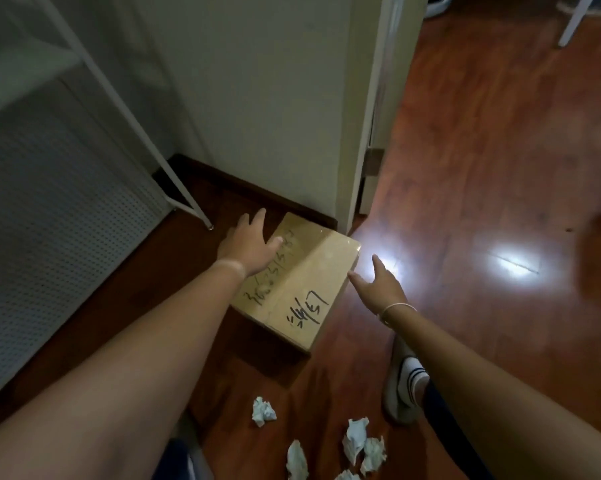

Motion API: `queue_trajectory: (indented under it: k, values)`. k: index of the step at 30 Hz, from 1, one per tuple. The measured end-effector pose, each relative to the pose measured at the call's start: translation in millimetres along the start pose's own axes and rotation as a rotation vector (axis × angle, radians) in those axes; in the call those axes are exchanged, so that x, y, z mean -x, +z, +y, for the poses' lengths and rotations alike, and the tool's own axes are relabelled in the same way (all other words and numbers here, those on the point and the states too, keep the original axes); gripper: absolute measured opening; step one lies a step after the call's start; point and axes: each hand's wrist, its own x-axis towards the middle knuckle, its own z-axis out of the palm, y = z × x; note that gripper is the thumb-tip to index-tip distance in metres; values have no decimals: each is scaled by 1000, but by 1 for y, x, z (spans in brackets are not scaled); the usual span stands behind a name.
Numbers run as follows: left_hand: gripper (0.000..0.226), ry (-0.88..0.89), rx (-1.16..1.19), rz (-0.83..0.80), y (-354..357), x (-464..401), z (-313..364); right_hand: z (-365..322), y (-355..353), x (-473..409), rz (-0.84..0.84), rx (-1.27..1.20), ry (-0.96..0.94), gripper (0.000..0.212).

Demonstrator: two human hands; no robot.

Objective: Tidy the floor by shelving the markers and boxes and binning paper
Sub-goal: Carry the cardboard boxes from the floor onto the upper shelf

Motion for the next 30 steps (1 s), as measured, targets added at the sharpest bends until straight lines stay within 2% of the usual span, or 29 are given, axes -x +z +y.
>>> queue_trajectory:
  k: [5, 9, 15, 22, 25, 28, 30]
  values:
    - [70, -121, 101, -133, 77, -54, -38, 40, 55, -49, -54, -223, 230, 77]
    - [57, -229, 210, -150, 125, -91, -70, 73, 103, -76, -85, -335, 378, 85]
    - [72, -342, 259, -192, 165, -127, -110, 98, 156, -97, -166, -533, 556, 93]
    - [71, -448, 535, -216, 170, -122, -119, 90, 164, -109, -141, -623, 520, 67]
    - [69, -496, 543, -210, 147, -104, -114, 75, 141, -104, -138, -586, 447, 55]
    - [51, -564, 637, -190, 117, -83, -107, 55, 112, -96, -202, -581, 404, 36]
    - [42, -532, 672, -187, 84, -65, -97, 31, 85, -87, -253, -594, 372, 28]
